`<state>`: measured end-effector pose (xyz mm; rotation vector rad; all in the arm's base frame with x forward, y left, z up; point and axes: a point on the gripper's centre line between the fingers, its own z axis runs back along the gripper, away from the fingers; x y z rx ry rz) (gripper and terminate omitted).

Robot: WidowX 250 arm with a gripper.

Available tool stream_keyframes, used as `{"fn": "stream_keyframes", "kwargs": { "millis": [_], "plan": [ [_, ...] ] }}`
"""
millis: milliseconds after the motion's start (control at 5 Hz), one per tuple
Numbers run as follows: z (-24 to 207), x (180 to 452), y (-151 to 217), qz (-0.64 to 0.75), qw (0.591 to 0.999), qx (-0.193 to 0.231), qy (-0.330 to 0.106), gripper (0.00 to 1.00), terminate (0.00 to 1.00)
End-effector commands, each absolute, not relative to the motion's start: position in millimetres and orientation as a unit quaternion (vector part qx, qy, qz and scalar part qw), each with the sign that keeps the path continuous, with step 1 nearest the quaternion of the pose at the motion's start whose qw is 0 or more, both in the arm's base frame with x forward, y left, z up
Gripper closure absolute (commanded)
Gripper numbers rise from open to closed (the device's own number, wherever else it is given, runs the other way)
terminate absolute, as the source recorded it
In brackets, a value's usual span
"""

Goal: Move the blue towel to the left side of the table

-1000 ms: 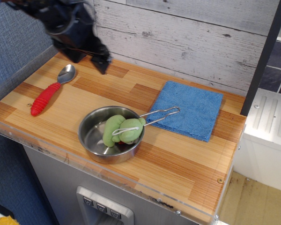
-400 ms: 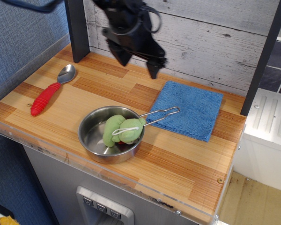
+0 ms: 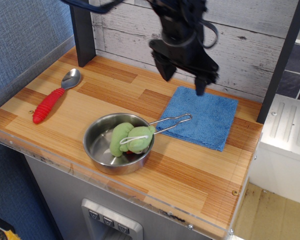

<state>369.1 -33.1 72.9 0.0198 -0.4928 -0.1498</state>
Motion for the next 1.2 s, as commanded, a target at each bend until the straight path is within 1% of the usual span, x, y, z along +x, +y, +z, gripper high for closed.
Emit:
{"fn": "stream_keyframes", "kwargs": {
  "millis": [0,400,800,1000],
  "plan": [
    [70,379,-53,-0.077,0.968,0.004,-0.238,0.0,0.0],
    [61,379,-57,-0.073,0.977,-0.008,-0.2,0.0,0.0],
    [55,379,-54,-0.076,0.983,0.009,-0.168,0.0,0.0],
    [46,378,-51,-0.081,0.984,0.014,-0.16,0.0,0.0]
  ]
}}
